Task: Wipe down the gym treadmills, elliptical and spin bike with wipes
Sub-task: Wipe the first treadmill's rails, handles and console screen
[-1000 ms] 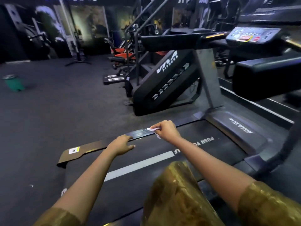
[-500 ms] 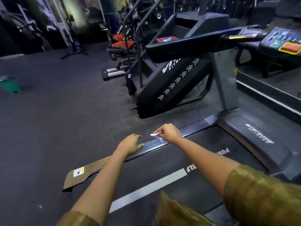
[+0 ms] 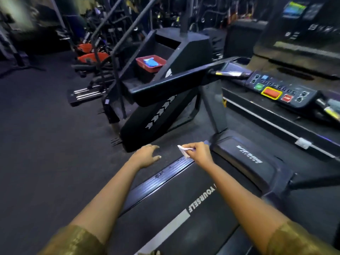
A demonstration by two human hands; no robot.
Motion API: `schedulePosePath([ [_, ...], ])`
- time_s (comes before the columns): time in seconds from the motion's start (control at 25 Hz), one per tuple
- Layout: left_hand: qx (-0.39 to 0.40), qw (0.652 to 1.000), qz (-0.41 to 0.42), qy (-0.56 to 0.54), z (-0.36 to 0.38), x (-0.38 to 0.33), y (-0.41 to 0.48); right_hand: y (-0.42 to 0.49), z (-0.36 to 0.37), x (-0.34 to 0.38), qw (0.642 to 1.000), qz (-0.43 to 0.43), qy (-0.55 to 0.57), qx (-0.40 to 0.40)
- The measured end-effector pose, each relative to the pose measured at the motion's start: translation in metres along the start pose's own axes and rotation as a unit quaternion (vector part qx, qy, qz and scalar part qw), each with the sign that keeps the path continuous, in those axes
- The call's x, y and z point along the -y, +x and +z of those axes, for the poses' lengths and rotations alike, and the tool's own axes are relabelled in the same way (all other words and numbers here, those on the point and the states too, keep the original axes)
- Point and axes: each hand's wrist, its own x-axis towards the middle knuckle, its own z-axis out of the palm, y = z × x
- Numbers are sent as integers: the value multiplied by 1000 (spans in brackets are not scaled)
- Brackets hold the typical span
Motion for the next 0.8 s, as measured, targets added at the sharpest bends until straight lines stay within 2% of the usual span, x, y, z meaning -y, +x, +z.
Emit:
schedulePosePath([
  [0.16,14,994,104,25,-27,-22,70,19,-47,-3,989,51,65,-126],
  [0.36,32,975,221,19,-49,-82,154,43,-113,-15,942,133,61,-302],
  [0.64,1,939,343,-4,-62,-188,288,110,-203,-61,891,162,10,-425],
  [0.8,-13,923,384,-29,-70,-253,361,161,-246,-88,858,164,40,-485],
])
